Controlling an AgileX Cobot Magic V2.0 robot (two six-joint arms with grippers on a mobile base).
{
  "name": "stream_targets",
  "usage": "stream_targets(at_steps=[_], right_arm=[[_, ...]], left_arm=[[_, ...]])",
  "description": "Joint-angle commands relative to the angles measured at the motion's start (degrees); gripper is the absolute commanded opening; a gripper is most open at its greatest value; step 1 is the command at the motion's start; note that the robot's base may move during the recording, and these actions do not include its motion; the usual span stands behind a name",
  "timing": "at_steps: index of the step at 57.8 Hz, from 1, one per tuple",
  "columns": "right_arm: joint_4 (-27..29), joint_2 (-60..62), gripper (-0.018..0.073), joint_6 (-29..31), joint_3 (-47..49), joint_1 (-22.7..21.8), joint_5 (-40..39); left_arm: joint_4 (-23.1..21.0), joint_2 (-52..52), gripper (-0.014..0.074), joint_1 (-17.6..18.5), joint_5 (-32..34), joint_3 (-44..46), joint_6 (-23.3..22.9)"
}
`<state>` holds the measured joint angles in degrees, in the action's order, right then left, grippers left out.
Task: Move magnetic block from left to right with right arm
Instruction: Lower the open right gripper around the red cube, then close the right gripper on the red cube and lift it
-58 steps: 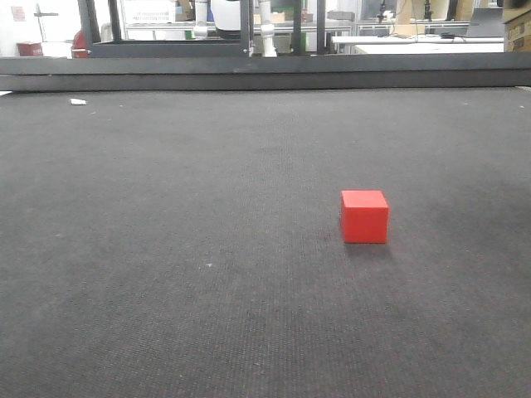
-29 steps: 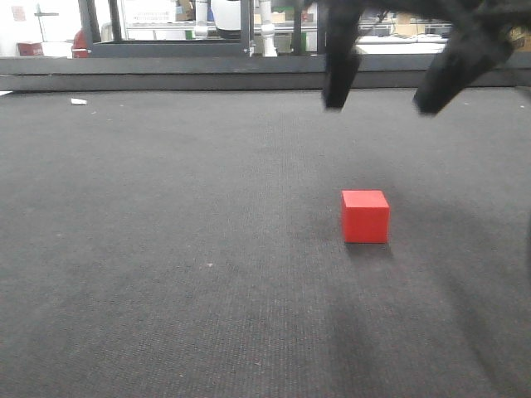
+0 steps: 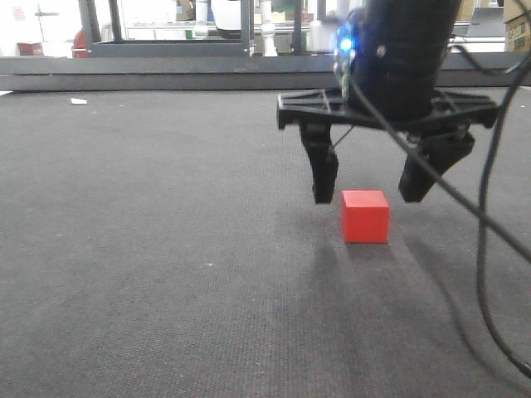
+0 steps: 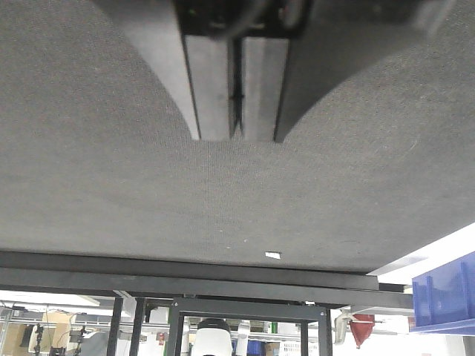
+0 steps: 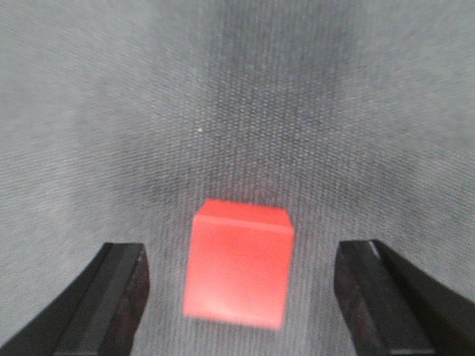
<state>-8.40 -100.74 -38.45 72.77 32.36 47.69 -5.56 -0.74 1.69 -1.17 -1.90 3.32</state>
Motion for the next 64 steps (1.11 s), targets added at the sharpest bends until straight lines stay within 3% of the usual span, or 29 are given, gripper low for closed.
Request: stream_targets(at_steps=[1, 10, 26, 36, 53, 64], right_arm=[[-1.59, 1.27, 0.0612, -0.04, 2.01, -0.04, -2.37], [-1.65, 0.00, 0.0602, -0.04, 2.01, -0.15, -3.77], [-1.65, -0.82, 0.0291, 0.01, 2.01, -0.40, -2.99], [-1.51, 0.95, 0.0236, 0.61, 2.01, -1.68, -2.67], [-1.24, 10.62, 0.0236, 15.84, 0.95, -7.93, -1.79], [-1.04, 20.90, 0.0236, 23.52, -6.13, -14.75, -5.41]], left_arm=[[-0.27, -0.71, -0.0126, 0.34, 4.48, -0.45, -0.34], [-0.27, -0.71, -0.0126, 0.34, 4.48, -0.45, -0.34], [-0.27, -0.71, -0.0126, 0.34, 4.48, -0.45, -0.34], [-0.27, -0.71, -0.0126, 0.34, 4.48, -0.45, -0.34], [-0.27, -0.71, -0.0126, 0.34, 4.48, -0.45, -0.34], [-0.27, -0.71, -0.0126, 0.34, 4.48, -0.45, -0.34]])
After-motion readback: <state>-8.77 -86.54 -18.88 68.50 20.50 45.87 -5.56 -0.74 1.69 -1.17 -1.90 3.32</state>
